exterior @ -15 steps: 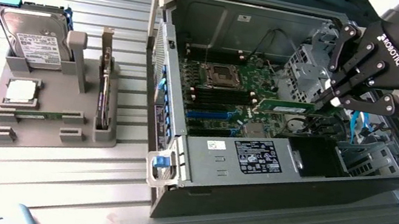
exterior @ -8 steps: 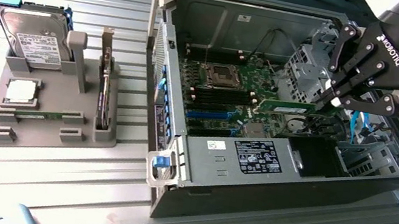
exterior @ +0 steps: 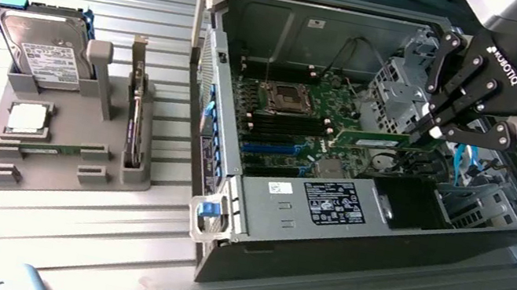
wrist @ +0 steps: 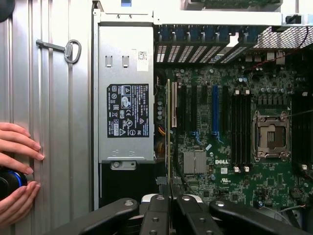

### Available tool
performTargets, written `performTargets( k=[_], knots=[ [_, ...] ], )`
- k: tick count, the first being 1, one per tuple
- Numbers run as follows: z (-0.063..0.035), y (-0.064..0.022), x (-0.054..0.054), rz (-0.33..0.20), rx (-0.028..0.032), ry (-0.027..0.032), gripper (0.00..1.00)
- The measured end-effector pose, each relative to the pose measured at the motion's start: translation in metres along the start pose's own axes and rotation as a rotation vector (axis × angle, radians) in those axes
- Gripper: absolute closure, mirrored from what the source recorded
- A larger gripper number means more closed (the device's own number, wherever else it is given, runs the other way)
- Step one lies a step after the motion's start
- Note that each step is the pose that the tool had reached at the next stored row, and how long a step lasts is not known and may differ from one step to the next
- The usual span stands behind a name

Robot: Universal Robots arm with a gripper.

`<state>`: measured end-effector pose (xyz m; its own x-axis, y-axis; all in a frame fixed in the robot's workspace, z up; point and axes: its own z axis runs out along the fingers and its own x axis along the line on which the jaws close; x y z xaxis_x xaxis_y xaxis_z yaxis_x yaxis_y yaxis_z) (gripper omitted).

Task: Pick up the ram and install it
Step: 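Pick up the ram and move it above insertion slot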

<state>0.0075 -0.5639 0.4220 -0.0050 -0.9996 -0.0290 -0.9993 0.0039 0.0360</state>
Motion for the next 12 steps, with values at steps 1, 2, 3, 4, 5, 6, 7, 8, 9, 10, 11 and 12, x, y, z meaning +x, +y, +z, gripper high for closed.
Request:
performTargets(
  k=[1,2,3,4,5,6,7,8,9,10,11,12],
  knots=[
    [0.0,0.0005,0.0,0.0,0.0052,0.0,0.88],
    [0.0,0.0009,0.0,0.0,0.009,0.0,0.88],
    [0.0,0.0011,0.0,0.0,0.011,0.0,0.88],
    [0.0,0.0012,0.0,0.0,0.0128,0.0,0.88],
    [0.0,0.0012,0.0,0.0,0.0129,0.0,0.88],
    [0.0,0.0012,0.0,0.0,0.0129,0.0,0.88],
    [0.0,0.0013,0.0,0.0,0.013,0.0,0.88],
    [0.0,0.0013,0.0,0.0,0.013,0.0,0.88],
    [0.0,0.0013,0.0,0.0,0.013,0.0,0.88],
    [0.0001,0.0013,-0.0009,0.0,0.0129,0.0001,0.88],
    [0.0001,0.0013,-0.0014,0.0,0.013,0.0001,0.88],
    [0.0003,0.0013,-0.0019,0.0,0.0133,0.0001,0.88]
  ],
)
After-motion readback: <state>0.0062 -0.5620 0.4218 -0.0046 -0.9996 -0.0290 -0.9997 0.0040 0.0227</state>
